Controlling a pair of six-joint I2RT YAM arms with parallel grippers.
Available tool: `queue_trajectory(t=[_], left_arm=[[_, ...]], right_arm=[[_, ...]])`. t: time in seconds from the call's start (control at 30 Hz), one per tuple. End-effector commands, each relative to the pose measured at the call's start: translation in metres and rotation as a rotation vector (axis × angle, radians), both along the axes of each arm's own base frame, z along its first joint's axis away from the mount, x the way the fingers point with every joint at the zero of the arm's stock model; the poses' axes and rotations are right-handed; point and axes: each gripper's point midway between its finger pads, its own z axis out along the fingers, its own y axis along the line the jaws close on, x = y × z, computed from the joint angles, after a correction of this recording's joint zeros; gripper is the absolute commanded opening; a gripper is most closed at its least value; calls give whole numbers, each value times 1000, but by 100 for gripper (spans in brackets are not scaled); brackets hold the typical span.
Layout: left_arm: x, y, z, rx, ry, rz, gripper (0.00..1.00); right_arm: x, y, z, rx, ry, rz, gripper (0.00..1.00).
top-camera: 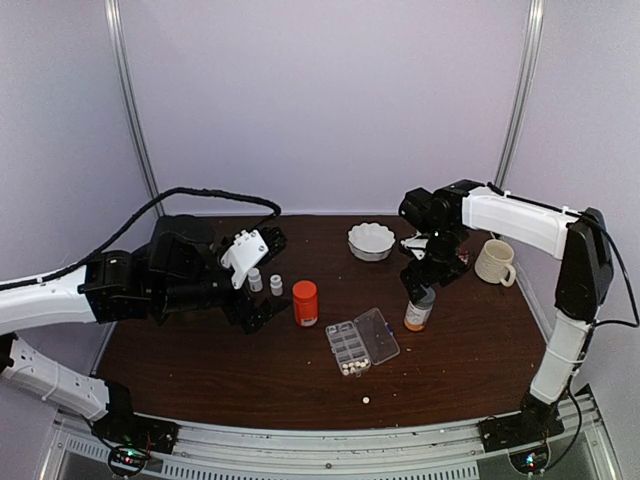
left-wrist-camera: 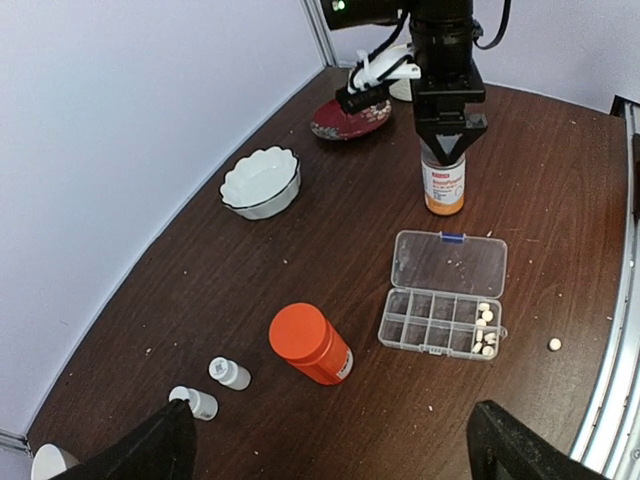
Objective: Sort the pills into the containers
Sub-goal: Place the pill bottle at the center of the board.
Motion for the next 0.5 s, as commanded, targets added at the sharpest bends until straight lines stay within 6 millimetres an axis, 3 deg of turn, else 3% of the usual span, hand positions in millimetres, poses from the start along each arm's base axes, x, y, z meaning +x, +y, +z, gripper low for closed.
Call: queue_trajectory(t=[0.0, 0.07, 0.17, 0.3, 0.47], left_arm=[[6, -5, 7, -17, -4, 18, 98], [9, -6, 5, -11, -11, 25, 98], [15, -5, 4, 4, -31, 57, 98], [28, 7, 5, 13, -67, 155, 97], [40, 20, 9, -44, -51, 246, 98]], right_arm=[[3, 0, 49, 0, -171, 15, 92], [-1, 0, 65, -65, -267, 42, 99], [-17, 12, 78, -102, -362, 96, 100], [-41, 33, 94, 1, -496, 117, 100], [-79, 69, 85, 213, -438, 141, 100]])
